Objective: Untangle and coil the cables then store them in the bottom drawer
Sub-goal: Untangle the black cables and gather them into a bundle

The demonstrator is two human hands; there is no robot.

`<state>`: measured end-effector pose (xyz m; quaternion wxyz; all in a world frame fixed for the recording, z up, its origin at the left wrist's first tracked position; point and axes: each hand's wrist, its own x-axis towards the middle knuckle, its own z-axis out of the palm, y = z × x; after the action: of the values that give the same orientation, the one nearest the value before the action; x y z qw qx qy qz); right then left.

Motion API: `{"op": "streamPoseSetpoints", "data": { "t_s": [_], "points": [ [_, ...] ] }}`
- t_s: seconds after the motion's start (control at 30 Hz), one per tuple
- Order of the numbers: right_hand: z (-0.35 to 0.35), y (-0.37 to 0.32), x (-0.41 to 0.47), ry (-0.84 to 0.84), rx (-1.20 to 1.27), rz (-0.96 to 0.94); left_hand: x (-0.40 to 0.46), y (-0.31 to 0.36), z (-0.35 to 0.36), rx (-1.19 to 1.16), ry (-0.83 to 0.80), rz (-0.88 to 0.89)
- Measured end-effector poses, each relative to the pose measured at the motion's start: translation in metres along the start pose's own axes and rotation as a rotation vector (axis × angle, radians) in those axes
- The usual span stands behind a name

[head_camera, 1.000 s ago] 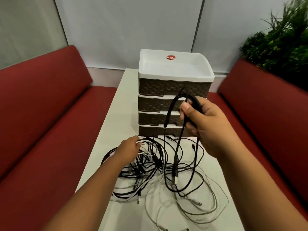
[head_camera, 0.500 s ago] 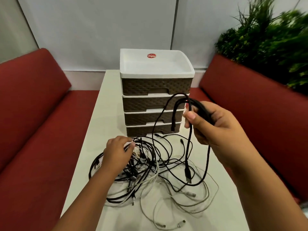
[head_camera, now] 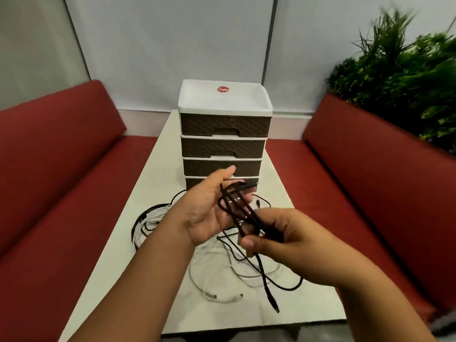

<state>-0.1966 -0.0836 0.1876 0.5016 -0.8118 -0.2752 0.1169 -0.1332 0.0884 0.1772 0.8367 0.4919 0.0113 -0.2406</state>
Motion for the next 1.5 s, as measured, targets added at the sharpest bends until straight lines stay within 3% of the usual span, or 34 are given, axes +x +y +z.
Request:
{"op": "streamPoseSetpoints", "data": {
  "t_s": [0.1, 0.27, 0.47, 0.57, 0.67, 0.77, 0.83, 0.87, 0.93, 1.0, 1.07, 1.13, 1.3, 1.5],
  "points": [
    [0.001, 0.01, -0.04, -0.039, -0.043, 0.044, -0.019, -0.029, 0.023, -0.032, 0.089, 0.024],
    [-0.006, 0.012, -0.089, 0.144, 0.114, 0.048, -0.046, -0.076, 0.034, 0.08, 0.162, -0.005],
    [-0.019, -0.003, -0.121, 0.329, 0.491, -0.053, -0.078, -0.126, 0.02, 0.249, 0.267, -0.03],
    [-0.025, -0.014, -0.132, 0.313, 0.565, -0.121, -0.091, -0.155, 0.01, 0.303, 0.346, -0.048],
    [-0.02, -0.015, -0.133, 0.243, 0.572, -0.138, -0.093, -0.18, 0.006, 0.586, 0.403, -0.109],
    [-0.004, -0.009, -0.129, 0.175, 0.591, -0.125, -0.091, -0.195, 0.001, 1.205, 0.483, -0.236],
    [0.009, -0.004, -0.128, 0.141, 0.592, -0.106, -0.095, -0.191, 0.01, 1.386, 0.611, -0.182],
    [0.017, -0.001, -0.128, 0.128, 0.595, -0.092, -0.1, -0.187, 0.016, 1.313, 0.624, -0.088],
    [0.034, 0.008, -0.127, 0.126, 0.598, -0.056, -0.108, -0.175, 0.03, 0.729, 0.539, 0.109],
    [0.056, 0.02, -0.128, 0.119, 0.59, -0.005, -0.115, -0.161, 0.043, 0.056, 0.279, 0.117],
    [0.079, 0.033, -0.131, 0.087, 0.55, 0.023, -0.124, -0.149, 0.049, -0.245, 0.122, 0.108],
    [0.098, 0.045, -0.133, 0.05, 0.541, 0.069, -0.127, -0.141, 0.051, -0.295, 0.134, 0.113],
    [0.118, 0.057, -0.131, 0.02, 0.583, 0.179, -0.121, -0.133, 0.04, -0.447, 0.373, 0.227],
    [0.13, 0.059, -0.115, -0.027, 0.551, 0.198, -0.111, -0.119, 0.026, -0.243, 0.477, 0.328]
  ]
}}
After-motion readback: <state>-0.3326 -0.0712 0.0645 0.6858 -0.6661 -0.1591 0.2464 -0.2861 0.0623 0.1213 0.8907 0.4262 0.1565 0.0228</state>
